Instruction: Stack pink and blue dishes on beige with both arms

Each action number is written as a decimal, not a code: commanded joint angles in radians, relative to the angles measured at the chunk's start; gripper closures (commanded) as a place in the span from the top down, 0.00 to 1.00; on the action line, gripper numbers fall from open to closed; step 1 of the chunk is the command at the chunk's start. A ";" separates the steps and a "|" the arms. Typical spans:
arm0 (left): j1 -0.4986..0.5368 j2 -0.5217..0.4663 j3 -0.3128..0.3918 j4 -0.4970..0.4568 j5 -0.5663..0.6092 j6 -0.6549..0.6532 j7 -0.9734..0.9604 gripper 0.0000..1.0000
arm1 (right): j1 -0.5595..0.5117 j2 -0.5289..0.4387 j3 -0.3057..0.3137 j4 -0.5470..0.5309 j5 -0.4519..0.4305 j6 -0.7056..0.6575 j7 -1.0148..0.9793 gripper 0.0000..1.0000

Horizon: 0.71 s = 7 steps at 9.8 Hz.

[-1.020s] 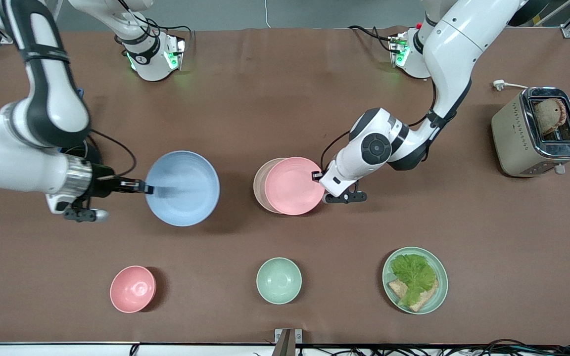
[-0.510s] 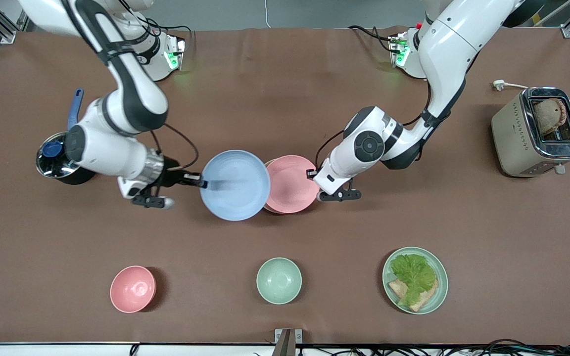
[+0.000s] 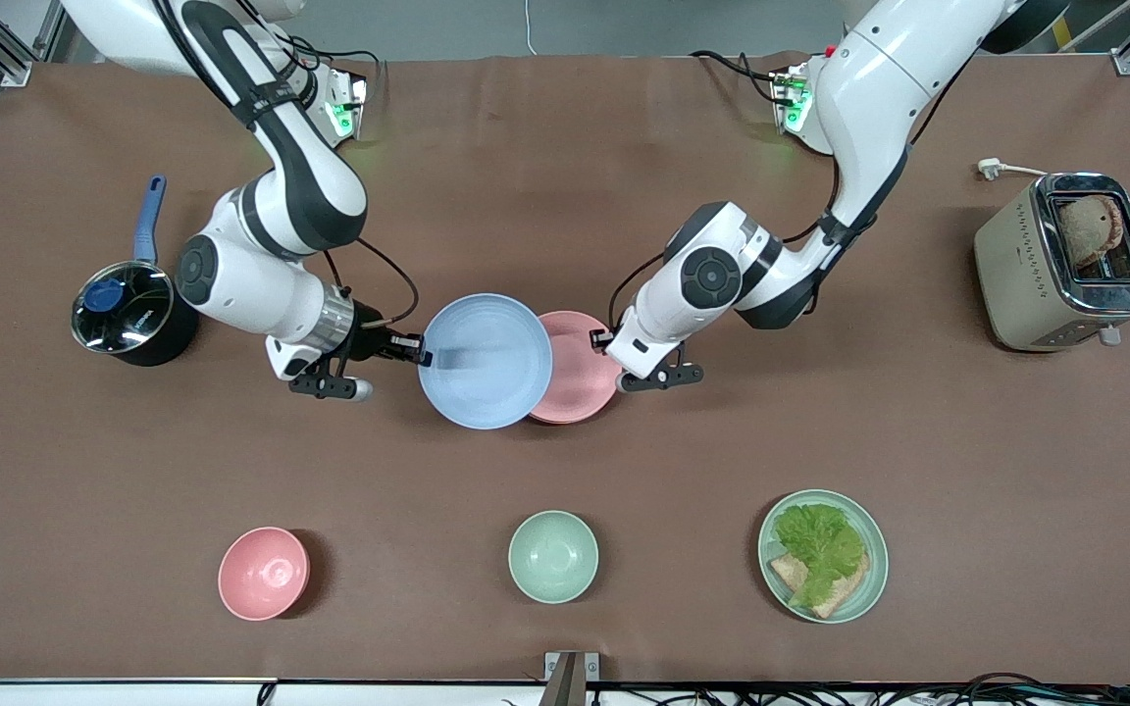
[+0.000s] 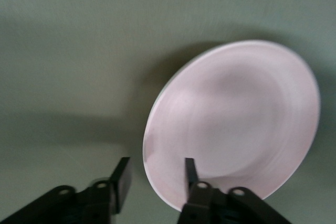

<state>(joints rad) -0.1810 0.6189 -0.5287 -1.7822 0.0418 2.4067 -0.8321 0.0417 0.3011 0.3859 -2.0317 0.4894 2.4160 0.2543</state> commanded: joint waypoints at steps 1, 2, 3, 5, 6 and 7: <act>0.096 -0.112 0.006 0.036 0.027 -0.123 0.008 1.00 | 0.023 0.013 0.049 -0.025 -0.008 0.099 0.098 0.00; 0.144 -0.125 0.004 0.106 0.027 -0.188 0.052 1.00 | 0.039 0.033 0.063 -0.038 -0.008 0.148 0.105 0.01; 0.197 -0.133 0.003 0.206 0.027 -0.268 0.121 1.00 | 0.061 0.053 0.065 -0.054 -0.008 0.208 0.106 0.01; 0.269 -0.134 0.001 0.421 0.024 -0.482 0.255 1.00 | 0.134 0.116 0.071 -0.091 -0.008 0.366 0.155 0.01; 0.305 -0.151 -0.008 0.463 0.024 -0.591 0.315 1.00 | 0.142 0.125 0.071 -0.114 -0.008 0.408 0.155 0.02; 0.320 -0.215 0.002 0.465 0.024 -0.651 0.365 1.00 | 0.158 0.130 0.073 -0.130 -0.008 0.440 0.155 0.02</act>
<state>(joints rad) 0.1315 0.4313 -0.5264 -1.3235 0.0497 1.8291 -0.5137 0.1958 0.4434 0.4506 -2.1298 0.4895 2.8179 0.3851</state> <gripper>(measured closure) 0.000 0.952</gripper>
